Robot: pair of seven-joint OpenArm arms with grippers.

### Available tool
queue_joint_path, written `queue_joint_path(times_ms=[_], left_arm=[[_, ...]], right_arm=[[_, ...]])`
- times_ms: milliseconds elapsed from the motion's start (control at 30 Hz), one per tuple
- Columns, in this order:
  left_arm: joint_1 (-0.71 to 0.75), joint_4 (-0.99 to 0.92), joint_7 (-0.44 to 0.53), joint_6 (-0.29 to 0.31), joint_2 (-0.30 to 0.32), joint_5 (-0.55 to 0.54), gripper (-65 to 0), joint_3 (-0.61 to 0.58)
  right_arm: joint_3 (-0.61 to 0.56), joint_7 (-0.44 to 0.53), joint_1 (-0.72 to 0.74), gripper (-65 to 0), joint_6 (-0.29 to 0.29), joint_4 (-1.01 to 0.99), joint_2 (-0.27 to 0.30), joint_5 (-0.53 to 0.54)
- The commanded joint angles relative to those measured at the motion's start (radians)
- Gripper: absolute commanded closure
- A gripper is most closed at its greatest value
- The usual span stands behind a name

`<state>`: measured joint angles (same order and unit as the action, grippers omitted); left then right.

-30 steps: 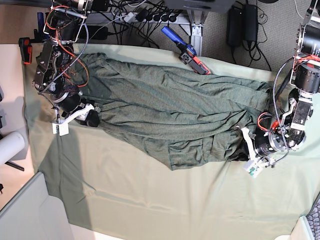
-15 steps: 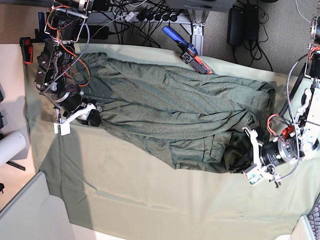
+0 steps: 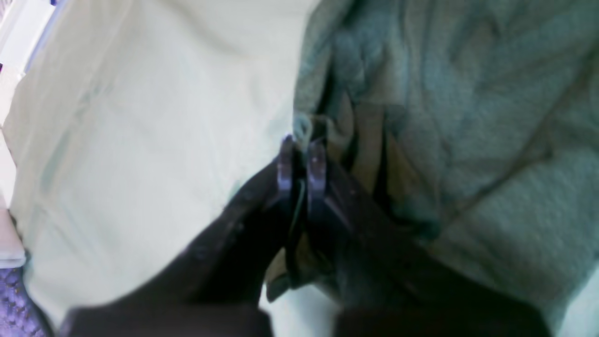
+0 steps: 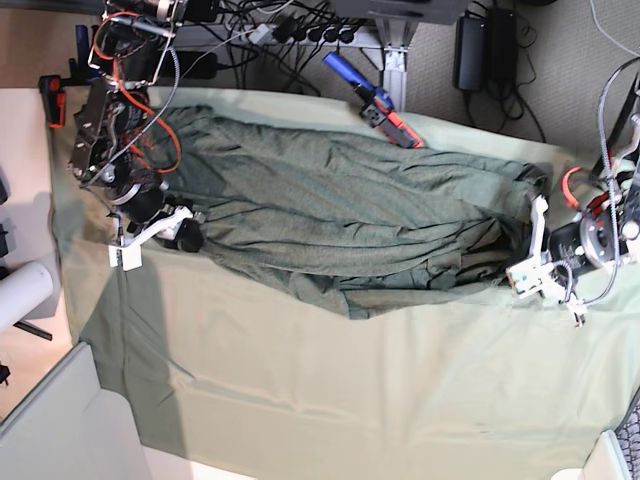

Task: Fold the T-shirt properly
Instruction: 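Lay the folded side down and reposition the left gripper along the hem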

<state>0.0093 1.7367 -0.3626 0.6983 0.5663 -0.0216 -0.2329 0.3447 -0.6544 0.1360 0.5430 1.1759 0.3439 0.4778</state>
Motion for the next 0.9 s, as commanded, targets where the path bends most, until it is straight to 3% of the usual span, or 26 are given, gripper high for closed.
queue_joint_path(times_ms=[0, 500, 633, 667, 867], left_arm=[[-0.002, 0.03, 0.032, 0.0, 0.023, 0.006, 0.0, 0.007], [0.1, 0.077, 0.04, 0.0, 0.035, 0.098, -1.1, 0.007], [0.111, 0.077, 0.035, 0.0, 0.035, 0.055, -32.6, 0.007], [0.11, 0.077, 0.028, 0.0, 0.035, 0.039, -36.9, 0.007], [0.11, 0.077, 0.021, 0.0, 0.035, -0.027, -37.6, 0.007]], right_arm=[[0.0, -0.037, 0.005, -20.6, -0.008, 0.0, 0.011, -0.025], [0.0, -0.034, 0.005, -20.6, -0.008, 0.0, 0.011, -0.026], [0.0, -0.055, 0.005, -20.6, -0.007, 0.005, 0.011, 0.001], [0.0, -0.072, 0.005, -20.6, -0.007, 0.014, 0.011, 0.026], [0.002, -0.145, 0.005, -20.7, -0.006, 0.212, 0.01, 0.206]])
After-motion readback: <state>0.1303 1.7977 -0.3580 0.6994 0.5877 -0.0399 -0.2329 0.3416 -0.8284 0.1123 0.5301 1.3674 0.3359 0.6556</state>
